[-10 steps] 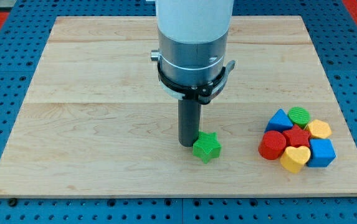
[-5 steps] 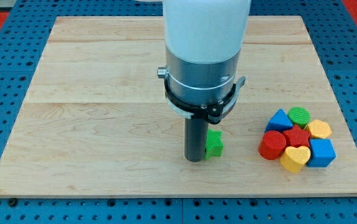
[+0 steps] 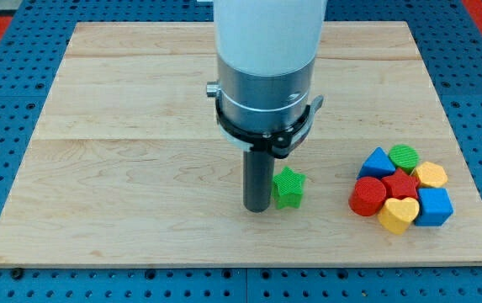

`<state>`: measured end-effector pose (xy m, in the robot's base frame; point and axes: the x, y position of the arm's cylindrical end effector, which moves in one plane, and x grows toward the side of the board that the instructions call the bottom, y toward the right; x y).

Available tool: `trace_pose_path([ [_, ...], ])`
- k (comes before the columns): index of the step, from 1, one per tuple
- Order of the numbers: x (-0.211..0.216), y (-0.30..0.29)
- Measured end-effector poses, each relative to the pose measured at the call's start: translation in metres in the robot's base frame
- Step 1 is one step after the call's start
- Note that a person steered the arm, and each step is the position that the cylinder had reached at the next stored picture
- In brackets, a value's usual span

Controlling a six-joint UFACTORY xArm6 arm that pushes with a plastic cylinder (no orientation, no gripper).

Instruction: Push the green star into a group of blocks

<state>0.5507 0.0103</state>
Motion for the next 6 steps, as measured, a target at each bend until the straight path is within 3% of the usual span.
trace_pose_path([
  [1,0.010,-0.003],
  [3,-0.014,0.013],
  [6,-0.031,0.068],
])
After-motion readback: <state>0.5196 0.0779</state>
